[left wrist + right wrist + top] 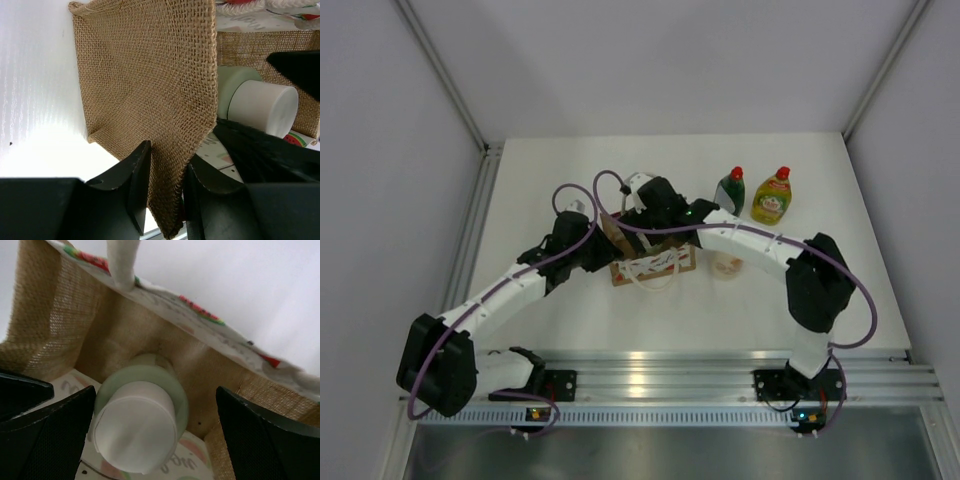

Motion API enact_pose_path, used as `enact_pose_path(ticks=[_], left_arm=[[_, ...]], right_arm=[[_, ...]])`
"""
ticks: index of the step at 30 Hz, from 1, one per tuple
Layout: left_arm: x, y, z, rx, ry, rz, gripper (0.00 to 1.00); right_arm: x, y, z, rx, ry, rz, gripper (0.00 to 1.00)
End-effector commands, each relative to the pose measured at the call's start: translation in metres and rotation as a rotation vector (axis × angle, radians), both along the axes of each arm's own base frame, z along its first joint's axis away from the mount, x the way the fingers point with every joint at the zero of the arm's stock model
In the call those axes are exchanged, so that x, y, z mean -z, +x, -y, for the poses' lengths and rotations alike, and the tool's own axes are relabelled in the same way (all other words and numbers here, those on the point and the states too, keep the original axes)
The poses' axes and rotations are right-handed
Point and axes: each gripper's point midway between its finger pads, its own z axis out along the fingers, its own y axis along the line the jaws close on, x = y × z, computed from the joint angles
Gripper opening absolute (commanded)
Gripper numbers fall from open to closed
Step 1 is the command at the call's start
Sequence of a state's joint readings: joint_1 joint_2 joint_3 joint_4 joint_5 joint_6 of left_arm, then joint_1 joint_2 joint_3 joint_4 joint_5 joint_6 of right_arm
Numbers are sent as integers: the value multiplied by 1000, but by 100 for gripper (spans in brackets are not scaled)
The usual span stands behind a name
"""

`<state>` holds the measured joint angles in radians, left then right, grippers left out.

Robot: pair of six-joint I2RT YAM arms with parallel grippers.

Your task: Take the personal care products out of the canvas bag

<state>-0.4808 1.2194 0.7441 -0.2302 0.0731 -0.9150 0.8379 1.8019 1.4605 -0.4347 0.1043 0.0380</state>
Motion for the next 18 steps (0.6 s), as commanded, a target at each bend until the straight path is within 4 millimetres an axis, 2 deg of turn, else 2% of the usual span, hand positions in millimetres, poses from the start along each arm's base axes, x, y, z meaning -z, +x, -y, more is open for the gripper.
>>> enact_pose_path(ticks=[1, 4, 10, 13, 14, 16, 18], left_arm=[[-4, 0, -1, -11, -2, 21, 34], [-3, 0, -1, -13, 1, 18, 35], [-4, 1, -2, -16, 1, 22, 35], [-7, 2, 0, -9, -2, 27, 35], [-6, 2, -1, -8, 0, 26, 35], [-7, 2, -1, -8, 0, 30, 35], [-7, 2, -1, -10, 0, 30, 35]], right_arm=[[8, -13, -3, 13, -55, -43, 100], [19, -13, -6, 10, -77, -61, 100], [40, -12, -8, 12, -122, -94, 93], [45, -9, -7, 19, -133, -97, 80], [45, -9, -8, 18, -131, -97, 71], [43, -9, -9, 15, -127, -97, 64], [39, -10, -10, 10, -119, -91, 53]])
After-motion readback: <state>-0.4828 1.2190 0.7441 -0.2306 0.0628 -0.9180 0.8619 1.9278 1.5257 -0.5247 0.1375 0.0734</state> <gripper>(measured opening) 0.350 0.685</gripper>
